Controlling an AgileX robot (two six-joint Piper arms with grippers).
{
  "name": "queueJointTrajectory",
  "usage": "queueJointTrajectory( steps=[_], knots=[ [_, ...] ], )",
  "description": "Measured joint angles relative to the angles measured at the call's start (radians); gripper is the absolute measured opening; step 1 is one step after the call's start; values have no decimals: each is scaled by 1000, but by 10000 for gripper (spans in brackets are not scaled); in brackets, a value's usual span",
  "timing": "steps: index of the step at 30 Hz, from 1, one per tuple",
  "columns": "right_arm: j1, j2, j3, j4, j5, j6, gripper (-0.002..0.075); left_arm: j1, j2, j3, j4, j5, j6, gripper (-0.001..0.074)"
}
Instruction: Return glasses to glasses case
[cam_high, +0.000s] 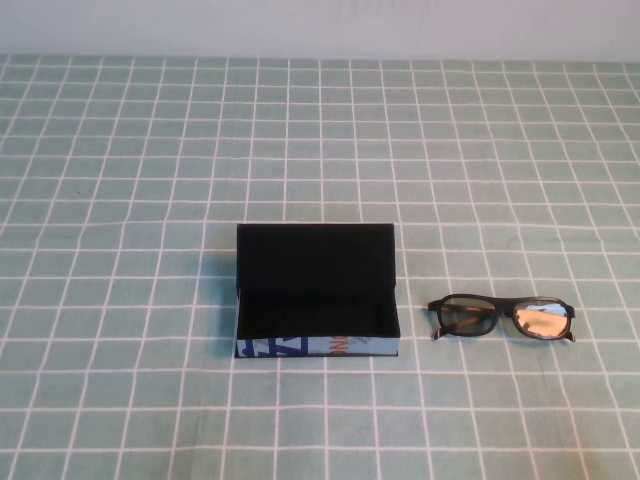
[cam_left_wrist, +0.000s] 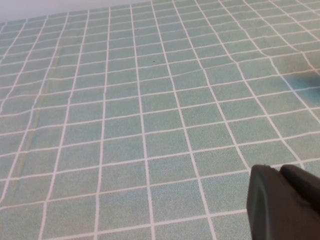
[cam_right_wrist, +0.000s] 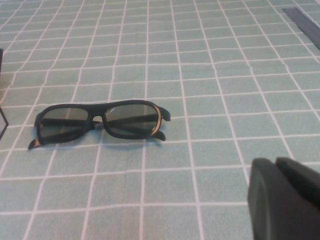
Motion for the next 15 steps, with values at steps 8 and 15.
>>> queueJointTrajectory(
  steps=[8,15],
  knots=[
    [0,0,0,0,-33,0,-12,0,0,0,0,-4,0,1],
    [0,0,0,0,-257,0,-12,0,0,2,0,-90,0,1]
  ],
)
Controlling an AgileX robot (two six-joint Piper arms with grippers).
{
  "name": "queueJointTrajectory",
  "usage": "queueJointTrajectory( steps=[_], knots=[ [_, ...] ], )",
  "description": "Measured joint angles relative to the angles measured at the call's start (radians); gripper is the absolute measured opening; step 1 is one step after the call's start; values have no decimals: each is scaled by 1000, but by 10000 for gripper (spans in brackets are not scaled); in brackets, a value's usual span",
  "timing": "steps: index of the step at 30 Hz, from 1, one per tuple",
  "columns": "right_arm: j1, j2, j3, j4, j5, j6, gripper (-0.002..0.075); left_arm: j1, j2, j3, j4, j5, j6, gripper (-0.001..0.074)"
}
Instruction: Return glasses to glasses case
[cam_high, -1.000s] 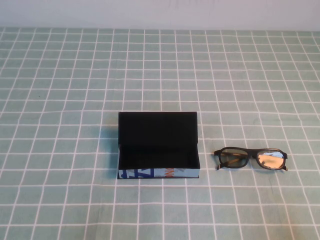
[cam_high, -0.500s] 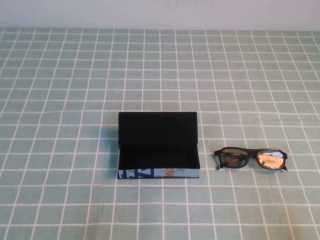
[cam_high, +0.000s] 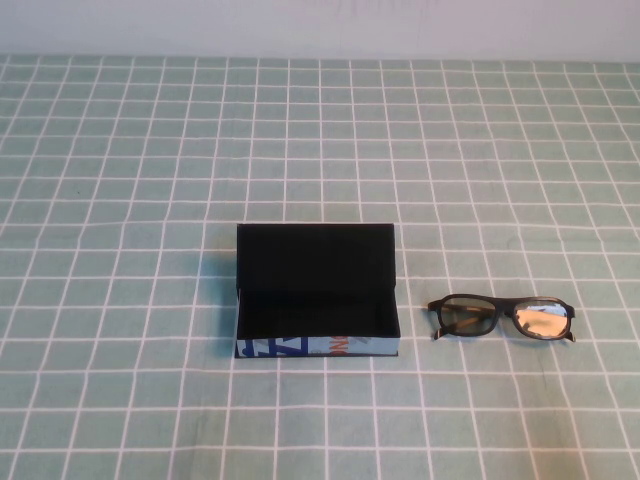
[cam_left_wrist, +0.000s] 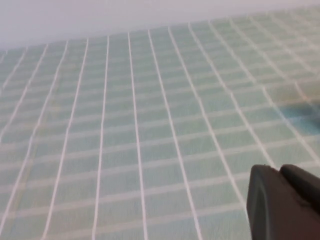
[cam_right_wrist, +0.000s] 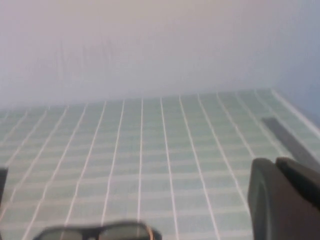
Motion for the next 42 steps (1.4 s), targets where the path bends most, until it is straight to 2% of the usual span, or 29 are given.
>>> queueJointTrajectory(
  steps=[4,8,12,15,21,25,27,30,36,42],
  knots=[
    [0,0,0,0,-185,0,-12,0,0,0,2,-164,0,1],
    [0,0,0,0,-344,0,-12,0,0,0,6,-505,0,1],
    [0,0,0,0,-394,0,-12,0,0,0,10,-822,0,1],
    [0,0,0,0,-402,0,-12,0,0,0,15,-977,0,1],
    [0,0,0,2,-492,0,-11,0,-4,0,17,-1079,3,1],
    [0,-1,0,7,-723,11,-12,0,-4,0,17,-1093,5,1],
    [0,-1,-29,12,-789,80,-12,0,-4,0,17,-1120,7,1],
    [0,-1,-152,0,-709,205,-12,0,-4,0,17,-1165,2,1],
    [0,75,-518,-44,-486,287,-12,0,-4,-101,22,-1140,-15,1],
    [0,332,-919,-92,-64,306,-12,0,-4,-284,8,-994,-85,1]
  ],
)
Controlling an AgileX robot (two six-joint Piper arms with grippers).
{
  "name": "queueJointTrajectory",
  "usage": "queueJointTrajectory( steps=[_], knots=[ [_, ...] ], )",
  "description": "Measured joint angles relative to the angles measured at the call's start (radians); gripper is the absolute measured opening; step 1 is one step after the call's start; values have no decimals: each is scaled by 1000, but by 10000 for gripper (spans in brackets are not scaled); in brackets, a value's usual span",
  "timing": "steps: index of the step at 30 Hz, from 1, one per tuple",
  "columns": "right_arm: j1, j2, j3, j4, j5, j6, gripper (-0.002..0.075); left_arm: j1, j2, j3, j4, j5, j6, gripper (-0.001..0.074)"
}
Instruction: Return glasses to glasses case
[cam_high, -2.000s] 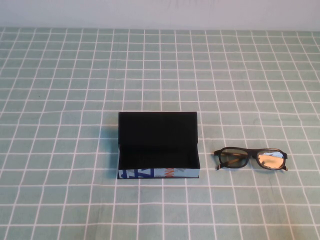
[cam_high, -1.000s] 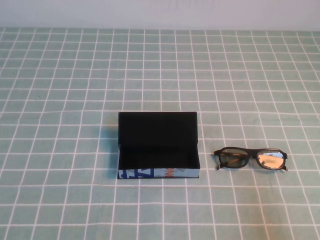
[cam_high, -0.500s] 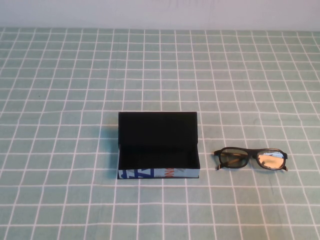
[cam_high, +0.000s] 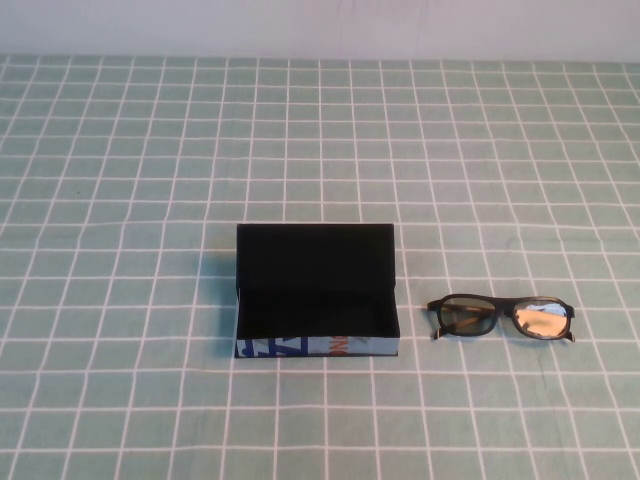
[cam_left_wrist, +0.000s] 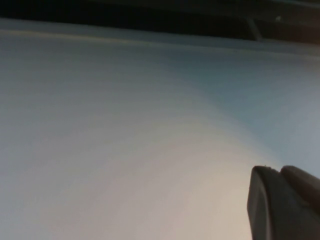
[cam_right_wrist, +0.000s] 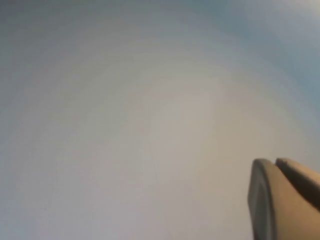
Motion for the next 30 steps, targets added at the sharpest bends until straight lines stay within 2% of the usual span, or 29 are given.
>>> queueJointTrajectory(
  steps=[3,7,9,12,16,20,27,30],
  knots=[
    [0,151,-173,-7,231,-39,-12,0,-1,-81,-71,158,-90,1],
    [0,344,-337,-3,498,-177,-12,0,-1,-158,-148,473,-119,1],
    [11,416,-369,-3,572,-247,-12,0,-1,-171,-156,598,-117,1],
    [31,475,-373,10,586,-291,-12,0,-1,-173,-154,709,-94,1],
    [82,523,-369,46,625,-304,-12,0,-1,-173,-139,743,-53,1],
    [195,606,-367,12,753,-399,-12,0,-1,-173,-137,731,-57,1],
    [420,810,-418,-273,964,-580,-12,0,-1,-173,-137,716,-171,1],
    [486,878,-439,-351,1026,-680,-12,0,-1,-173,-137,721,-193,1]
  ],
)
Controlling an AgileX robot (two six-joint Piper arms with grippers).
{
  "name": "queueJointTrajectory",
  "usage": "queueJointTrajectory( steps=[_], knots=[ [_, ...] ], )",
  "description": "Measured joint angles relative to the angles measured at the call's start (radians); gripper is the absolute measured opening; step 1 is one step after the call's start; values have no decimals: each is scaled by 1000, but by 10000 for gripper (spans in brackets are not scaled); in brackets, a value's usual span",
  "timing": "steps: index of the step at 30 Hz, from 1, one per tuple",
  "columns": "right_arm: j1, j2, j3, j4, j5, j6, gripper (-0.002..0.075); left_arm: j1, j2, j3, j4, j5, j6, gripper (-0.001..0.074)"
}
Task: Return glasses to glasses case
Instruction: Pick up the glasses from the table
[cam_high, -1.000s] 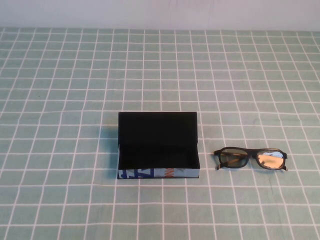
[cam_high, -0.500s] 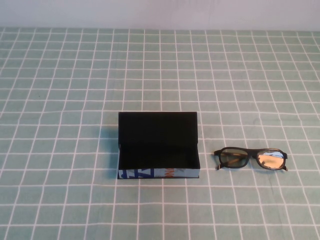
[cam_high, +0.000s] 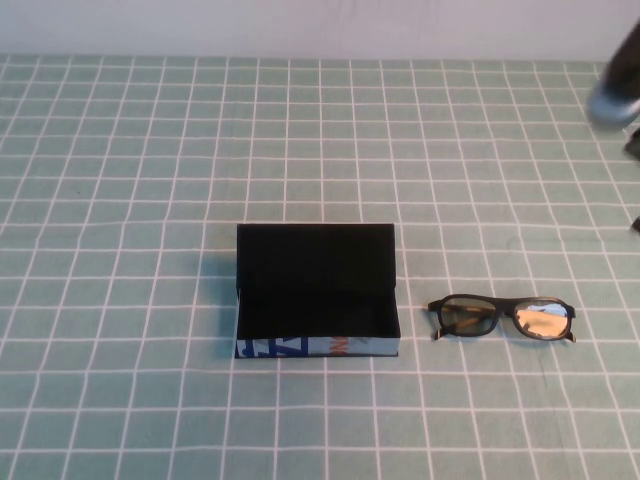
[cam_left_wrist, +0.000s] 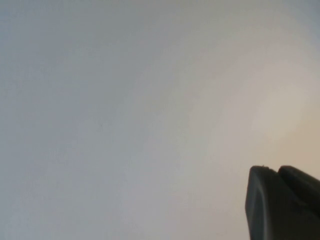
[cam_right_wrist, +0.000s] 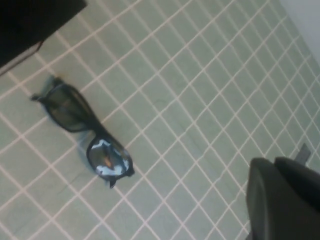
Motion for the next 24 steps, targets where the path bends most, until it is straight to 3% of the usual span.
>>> queueJointTrajectory(
  steps=[9,16,19,24],
  knots=[
    [33,167,0,129,79,-219,-12,0,38,-12,7,269,68,1],
    [35,194,-2,284,115,-365,-12,0,278,-146,-120,630,473,1],
    [22,213,-16,299,121,-379,-12,0,404,-200,-250,706,690,1],
    [-65,280,-70,409,123,-432,-12,0,586,-220,-464,766,890,1]
  ],
)
